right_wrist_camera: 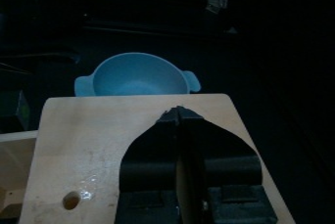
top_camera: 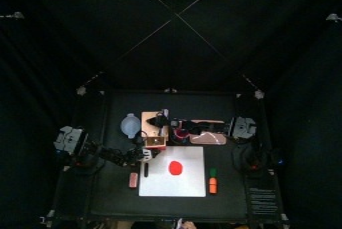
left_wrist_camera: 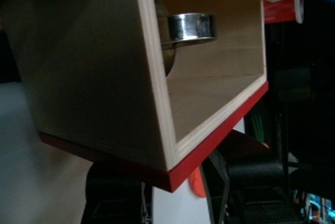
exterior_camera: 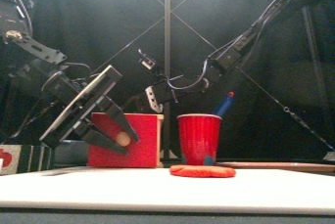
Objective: Get the cutter from the drawer then cut the dough then place the extra dough in the bowl
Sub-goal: Place the cutter on the board
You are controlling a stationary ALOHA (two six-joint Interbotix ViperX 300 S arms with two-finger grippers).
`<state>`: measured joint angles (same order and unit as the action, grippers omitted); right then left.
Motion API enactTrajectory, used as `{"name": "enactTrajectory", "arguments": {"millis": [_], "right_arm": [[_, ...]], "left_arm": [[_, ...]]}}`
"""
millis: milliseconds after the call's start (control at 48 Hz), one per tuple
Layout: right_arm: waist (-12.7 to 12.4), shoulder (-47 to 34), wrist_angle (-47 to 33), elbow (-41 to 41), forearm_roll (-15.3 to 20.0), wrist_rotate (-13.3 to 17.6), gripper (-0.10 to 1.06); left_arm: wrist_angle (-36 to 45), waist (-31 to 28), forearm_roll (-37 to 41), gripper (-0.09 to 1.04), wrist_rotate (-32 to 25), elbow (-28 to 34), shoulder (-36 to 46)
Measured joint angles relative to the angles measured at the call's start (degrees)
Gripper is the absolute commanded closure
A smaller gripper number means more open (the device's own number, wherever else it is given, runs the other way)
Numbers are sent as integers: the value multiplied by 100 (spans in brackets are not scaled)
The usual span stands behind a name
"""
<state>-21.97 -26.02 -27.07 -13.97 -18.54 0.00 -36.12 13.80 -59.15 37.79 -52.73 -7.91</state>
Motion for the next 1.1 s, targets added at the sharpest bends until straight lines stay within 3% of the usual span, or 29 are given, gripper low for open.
{"name": "enactTrajectory", "arguments": {"millis": [771,1104], "right_arm": [[0,-18,0,18,0,0,102],[0,-18,0,18,0,0,102]], "left_arm": [[-9,264,-229,43,0,132,-149],[18,290,-211,17,-26,149,-193]]}}
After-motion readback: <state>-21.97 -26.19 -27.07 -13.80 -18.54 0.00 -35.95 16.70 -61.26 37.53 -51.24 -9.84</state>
